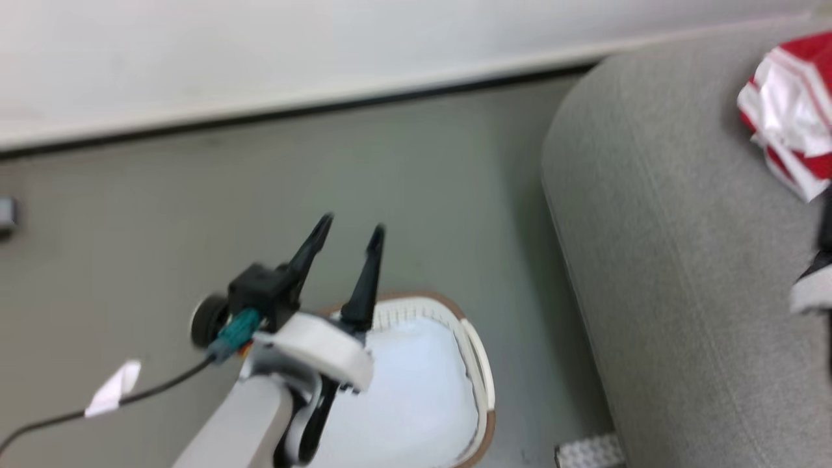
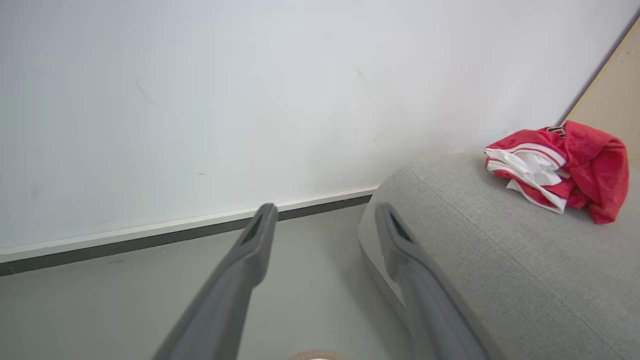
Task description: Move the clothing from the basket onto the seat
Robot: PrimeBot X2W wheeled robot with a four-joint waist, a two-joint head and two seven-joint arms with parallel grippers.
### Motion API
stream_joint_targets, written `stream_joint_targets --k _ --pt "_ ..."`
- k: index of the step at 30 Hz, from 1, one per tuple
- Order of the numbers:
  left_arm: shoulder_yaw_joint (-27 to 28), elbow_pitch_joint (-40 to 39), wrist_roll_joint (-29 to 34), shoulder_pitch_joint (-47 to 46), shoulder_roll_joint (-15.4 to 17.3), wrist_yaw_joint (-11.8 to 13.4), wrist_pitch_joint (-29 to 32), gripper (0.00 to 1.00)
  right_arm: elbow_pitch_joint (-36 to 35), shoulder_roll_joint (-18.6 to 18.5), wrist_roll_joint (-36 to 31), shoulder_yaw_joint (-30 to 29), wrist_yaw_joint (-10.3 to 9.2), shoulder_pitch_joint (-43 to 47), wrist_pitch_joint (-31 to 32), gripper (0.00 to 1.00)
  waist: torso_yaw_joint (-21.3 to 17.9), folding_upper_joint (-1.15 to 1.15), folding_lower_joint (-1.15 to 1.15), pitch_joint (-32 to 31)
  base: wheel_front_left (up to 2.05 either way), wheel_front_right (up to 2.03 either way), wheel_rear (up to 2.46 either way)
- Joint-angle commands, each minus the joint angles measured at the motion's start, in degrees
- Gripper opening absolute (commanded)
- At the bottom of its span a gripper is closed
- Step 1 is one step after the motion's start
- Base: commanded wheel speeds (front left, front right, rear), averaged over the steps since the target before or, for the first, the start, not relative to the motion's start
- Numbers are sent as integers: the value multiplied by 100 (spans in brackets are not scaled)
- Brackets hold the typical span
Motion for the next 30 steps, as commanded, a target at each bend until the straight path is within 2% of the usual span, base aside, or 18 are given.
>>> stream_joint_targets --k 1,7,13,21,30 --pt "62 90 -125 220 23 58 -103 100 -102 62 -30 119 -14 281 -10 100 179 0 1 -619 0 0 0" --pt "372 447 -246 1051 68 359 -564 100 -586 254 -107 792 -14 1311 -10 100 312 0 1 -1341 0 0 0" --pt "609 613 -245 1701 22 495 -701 100 -934 484 -147 1161 -14 2139 -10 100 465 0 1 -1759 0 0 0" --pt "1148 399 137 2317 -56 308 -709 100 -1118 695 12 1490 -14 2827 -11 100 574 0 1 -1987 0 0 0" --pt "1615 405 531 2838 -397 -14 -710 100 -1096 814 -61 1510 -14 3188 -11 100 649 0 1 -2174 0 0 0"
